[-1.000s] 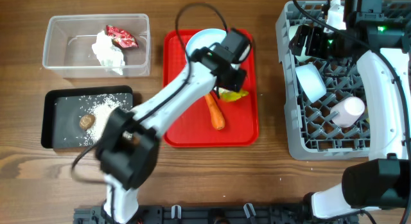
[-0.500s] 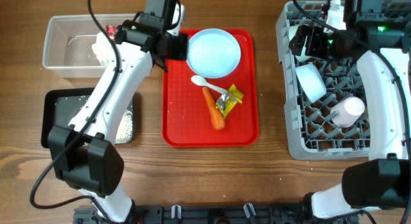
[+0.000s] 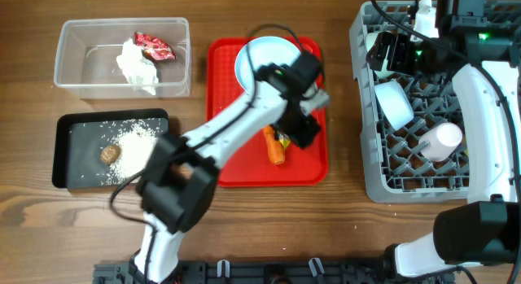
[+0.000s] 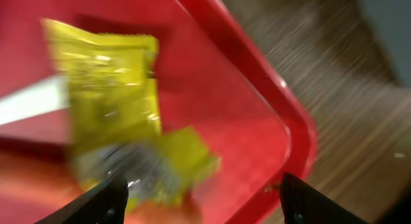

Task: Sort waste into correct bins and load items into the dishwasher rack
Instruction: 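Carry the yellow packet to the clear bin and release it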

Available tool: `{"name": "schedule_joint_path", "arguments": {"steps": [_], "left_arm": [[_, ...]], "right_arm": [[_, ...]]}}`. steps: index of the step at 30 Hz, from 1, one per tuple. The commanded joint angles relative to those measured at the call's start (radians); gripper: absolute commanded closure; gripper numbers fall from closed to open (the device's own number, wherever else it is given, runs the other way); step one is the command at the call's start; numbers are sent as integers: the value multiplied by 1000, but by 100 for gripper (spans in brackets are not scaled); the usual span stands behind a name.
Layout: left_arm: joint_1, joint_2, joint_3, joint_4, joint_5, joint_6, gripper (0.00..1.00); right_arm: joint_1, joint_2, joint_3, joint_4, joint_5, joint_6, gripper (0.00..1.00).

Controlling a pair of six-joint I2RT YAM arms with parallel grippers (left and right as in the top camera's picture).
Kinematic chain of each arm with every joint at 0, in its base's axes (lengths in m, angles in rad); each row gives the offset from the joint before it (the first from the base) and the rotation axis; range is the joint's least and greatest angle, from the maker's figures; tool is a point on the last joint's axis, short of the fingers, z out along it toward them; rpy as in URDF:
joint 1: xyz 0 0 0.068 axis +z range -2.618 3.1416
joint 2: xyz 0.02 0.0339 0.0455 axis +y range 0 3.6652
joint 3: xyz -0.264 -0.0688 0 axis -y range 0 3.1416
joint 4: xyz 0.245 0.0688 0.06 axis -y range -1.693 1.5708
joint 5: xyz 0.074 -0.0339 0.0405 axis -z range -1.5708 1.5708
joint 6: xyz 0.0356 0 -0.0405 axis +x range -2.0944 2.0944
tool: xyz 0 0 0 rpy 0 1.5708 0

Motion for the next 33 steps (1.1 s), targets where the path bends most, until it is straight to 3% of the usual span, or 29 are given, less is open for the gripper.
{"name": "schedule_joint_path", "arguments": {"steps": [1, 13, 17, 19, 21, 23, 27, 30, 32, 33], "left_arm": [[-32, 73, -5, 8, -55, 25, 30], [-31, 88, -5, 53, -193, -8, 32], [-32, 81, -1, 62, -207, -26, 43], [-32, 72, 5, 61, -277, -80, 39], [-32, 65, 5, 67, -367, -115, 24], [-32, 71, 4, 71, -369, -114, 15], [-32, 118, 2, 76, -369, -114, 15], [-33, 154, 2, 69, -350, -115, 23], [-35, 164, 2, 60, -342, -125, 38], [-35, 164, 2, 59, -342, -133, 51]], "right_arm": [[-2, -23, 0, -4, 21, -18, 0], [-2, -23, 0, -3, 21, -18, 0], [-2, -23, 0, -1, 20, -17, 0], [-2, -23, 0, 0, 21, -18, 0], [-2, -23, 0, 3, 20, -17, 0], [-2, -22, 0, 6, 20, -17, 0], [-2, -22, 0, 3, 20, -18, 0], [-2, -22, 0, 2, 21, -19, 0], [-2, -22, 0, 2, 21, -31, 1], [-2, -22, 0, 1, 21, -33, 0]]}}
